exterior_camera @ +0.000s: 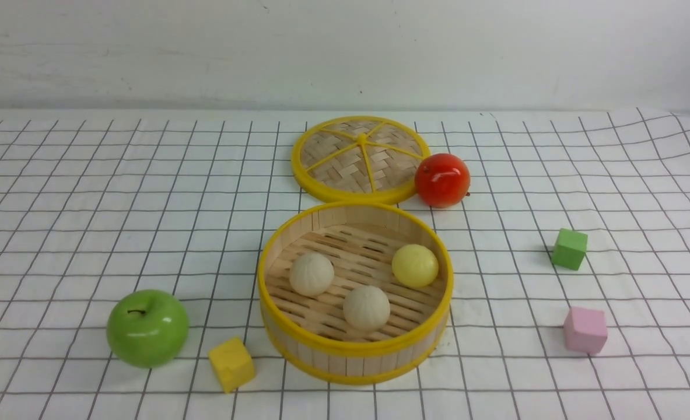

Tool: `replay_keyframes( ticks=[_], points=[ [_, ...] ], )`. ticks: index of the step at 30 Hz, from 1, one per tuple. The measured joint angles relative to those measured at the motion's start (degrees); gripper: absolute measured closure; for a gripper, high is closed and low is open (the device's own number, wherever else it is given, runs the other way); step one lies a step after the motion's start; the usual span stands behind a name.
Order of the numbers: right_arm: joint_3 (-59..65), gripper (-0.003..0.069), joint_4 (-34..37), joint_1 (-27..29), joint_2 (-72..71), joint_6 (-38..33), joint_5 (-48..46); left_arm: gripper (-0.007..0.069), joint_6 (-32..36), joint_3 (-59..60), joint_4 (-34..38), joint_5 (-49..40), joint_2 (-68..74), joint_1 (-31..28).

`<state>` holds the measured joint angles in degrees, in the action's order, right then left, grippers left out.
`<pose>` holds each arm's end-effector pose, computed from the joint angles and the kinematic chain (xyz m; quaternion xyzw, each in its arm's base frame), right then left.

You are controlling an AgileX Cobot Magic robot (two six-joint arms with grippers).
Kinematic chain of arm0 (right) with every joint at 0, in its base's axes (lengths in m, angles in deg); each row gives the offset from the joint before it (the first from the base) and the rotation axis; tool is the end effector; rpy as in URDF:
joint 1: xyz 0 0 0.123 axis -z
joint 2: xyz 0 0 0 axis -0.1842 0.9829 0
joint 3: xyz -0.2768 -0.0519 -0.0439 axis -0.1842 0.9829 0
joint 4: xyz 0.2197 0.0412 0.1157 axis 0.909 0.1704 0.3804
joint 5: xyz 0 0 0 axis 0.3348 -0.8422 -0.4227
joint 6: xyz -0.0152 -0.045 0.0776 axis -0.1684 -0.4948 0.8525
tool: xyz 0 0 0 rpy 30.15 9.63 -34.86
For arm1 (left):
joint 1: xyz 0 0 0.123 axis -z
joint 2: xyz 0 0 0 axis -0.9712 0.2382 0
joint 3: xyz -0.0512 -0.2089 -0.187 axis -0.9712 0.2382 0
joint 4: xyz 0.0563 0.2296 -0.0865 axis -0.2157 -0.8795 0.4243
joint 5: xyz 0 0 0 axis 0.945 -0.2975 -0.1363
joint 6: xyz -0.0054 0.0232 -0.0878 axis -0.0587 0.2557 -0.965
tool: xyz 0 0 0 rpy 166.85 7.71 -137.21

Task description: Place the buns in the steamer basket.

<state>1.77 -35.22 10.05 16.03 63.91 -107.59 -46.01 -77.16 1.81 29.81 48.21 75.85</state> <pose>0.0519 -0.0044 0.1725 0.0244 0.8076 -0.0095 0.5892 0.0525 0.0044 0.1697 -0.0979 0.8018 -0.0404 0.5882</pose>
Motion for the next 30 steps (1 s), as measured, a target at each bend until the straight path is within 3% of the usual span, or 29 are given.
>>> replay_keyframes(
  ticks=[24,30],
  points=[
    [0.0,0.0627,0.0,0.0,0.0,0.0,0.1,0.0389,0.0,0.0,0.0,-0.1,0.0,0.0],
    [0.0,0.0627,0.0,0.0,0.0,0.0,0.1,0.0387,0.0,0.0,0.0,-0.1,0.0,4.2]
  ],
)
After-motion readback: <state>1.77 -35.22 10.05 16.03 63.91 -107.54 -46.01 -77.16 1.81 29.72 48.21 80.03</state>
